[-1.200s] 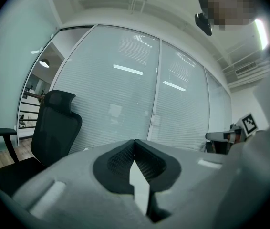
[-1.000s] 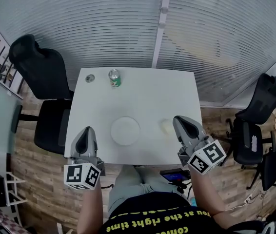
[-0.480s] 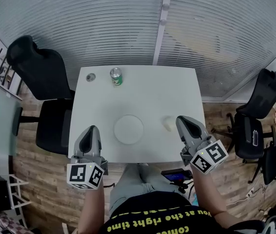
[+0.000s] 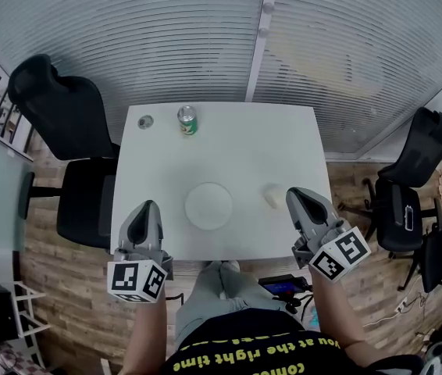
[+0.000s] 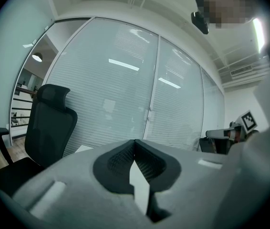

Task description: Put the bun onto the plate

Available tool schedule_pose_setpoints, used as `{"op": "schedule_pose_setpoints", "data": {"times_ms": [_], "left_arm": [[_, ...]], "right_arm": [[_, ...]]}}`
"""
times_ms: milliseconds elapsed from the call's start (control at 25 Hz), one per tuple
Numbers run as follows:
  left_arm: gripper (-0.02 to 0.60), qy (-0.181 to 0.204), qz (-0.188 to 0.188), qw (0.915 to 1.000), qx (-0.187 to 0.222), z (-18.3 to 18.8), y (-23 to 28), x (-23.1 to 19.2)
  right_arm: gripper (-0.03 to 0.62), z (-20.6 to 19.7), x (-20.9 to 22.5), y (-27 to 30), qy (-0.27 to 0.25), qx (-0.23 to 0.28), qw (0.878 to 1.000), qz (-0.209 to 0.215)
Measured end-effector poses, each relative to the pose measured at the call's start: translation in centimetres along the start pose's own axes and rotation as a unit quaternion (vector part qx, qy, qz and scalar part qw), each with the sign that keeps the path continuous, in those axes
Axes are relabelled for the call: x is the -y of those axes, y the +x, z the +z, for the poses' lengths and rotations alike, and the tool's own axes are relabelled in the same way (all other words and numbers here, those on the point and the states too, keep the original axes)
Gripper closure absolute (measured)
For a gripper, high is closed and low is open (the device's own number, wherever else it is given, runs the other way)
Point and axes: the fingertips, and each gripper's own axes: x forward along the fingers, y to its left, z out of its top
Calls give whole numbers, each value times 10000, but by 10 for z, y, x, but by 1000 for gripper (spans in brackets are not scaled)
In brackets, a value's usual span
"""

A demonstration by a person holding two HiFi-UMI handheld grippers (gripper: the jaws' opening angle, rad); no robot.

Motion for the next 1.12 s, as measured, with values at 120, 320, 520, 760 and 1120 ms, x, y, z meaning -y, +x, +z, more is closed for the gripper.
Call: {"op": "schedule_pose_setpoints", "data": {"times_ms": [120, 320, 520, 760, 1120], "left_arm": [[581, -56, -16, 9999, -110, -8, 3, -2], [581, -34, -15, 9998, -198, -16, 4, -6], [581, -30, -56, 9998, -184, -17, 6, -6], [581, -49, -133, 9996, -227, -21, 14, -6], [581, -45, -150, 9992, -360, -32, 17, -8]], "right_arm": [[588, -6, 2, 1, 5, -50, 10000, -26], [588, -13, 3, 0, -13, -111, 9999, -82], [588, -17, 8, 0, -46, -143, 9997, -190], [588, -24, 17, 0, -105, -223, 9991, -358], [588, -53, 45, 2, -299, -552, 9957, -677]]}}
